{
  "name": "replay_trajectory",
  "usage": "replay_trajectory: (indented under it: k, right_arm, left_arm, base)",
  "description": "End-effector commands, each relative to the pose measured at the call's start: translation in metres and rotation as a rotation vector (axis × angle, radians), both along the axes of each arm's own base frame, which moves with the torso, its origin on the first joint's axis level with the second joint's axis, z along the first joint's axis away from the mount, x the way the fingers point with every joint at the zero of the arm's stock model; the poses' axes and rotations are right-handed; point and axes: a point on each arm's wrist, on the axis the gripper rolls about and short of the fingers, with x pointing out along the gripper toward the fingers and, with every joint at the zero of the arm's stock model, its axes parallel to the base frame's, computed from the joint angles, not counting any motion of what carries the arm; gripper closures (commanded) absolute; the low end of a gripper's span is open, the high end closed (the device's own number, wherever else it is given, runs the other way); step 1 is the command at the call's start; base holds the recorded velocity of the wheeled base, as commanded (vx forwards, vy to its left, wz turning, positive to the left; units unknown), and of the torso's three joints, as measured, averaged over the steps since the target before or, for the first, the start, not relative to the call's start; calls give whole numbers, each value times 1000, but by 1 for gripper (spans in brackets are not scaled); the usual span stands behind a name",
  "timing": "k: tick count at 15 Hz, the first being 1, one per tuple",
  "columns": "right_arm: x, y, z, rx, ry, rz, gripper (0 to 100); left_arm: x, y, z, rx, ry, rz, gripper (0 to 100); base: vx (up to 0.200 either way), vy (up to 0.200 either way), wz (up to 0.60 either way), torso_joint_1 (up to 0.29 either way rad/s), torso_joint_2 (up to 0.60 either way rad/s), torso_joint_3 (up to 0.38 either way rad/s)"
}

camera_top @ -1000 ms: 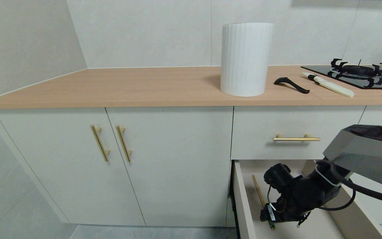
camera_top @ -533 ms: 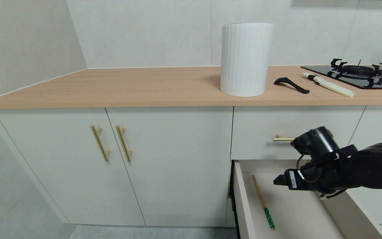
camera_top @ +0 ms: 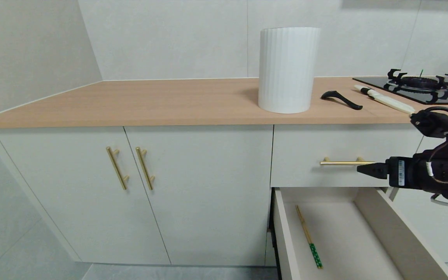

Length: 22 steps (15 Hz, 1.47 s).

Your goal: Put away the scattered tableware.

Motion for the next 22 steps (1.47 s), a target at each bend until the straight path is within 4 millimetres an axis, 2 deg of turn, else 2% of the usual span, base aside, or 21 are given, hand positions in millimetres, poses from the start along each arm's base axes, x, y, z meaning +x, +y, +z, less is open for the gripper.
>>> replay_trajectory:
  k: [1, 6, 10, 22]
  right_arm:
    - [-15, -5, 16, 1, -70, 8, 0]
    - [-16, -5, 14, -9, -71, 10, 0]
    - [-15, -5, 13, -10, -68, 9, 0]
    - [-12, -4, 5, -29, -40, 20, 0]
  left_arm:
    - [0, 0, 0, 0, 2, 1, 0]
    - [0, 0, 0, 0, 2, 1, 0]
    - [0, 0, 0, 0, 2, 1, 0]
    - [0, 0, 0, 0, 2, 1, 0]
  base:
    - [0, 0, 0, 0, 0, 0]
    - [0, 0, 0, 4, -13, -4]
    - [0, 0, 0, 77, -250, -256]
    - [0, 0, 0, 166, -489, -299]
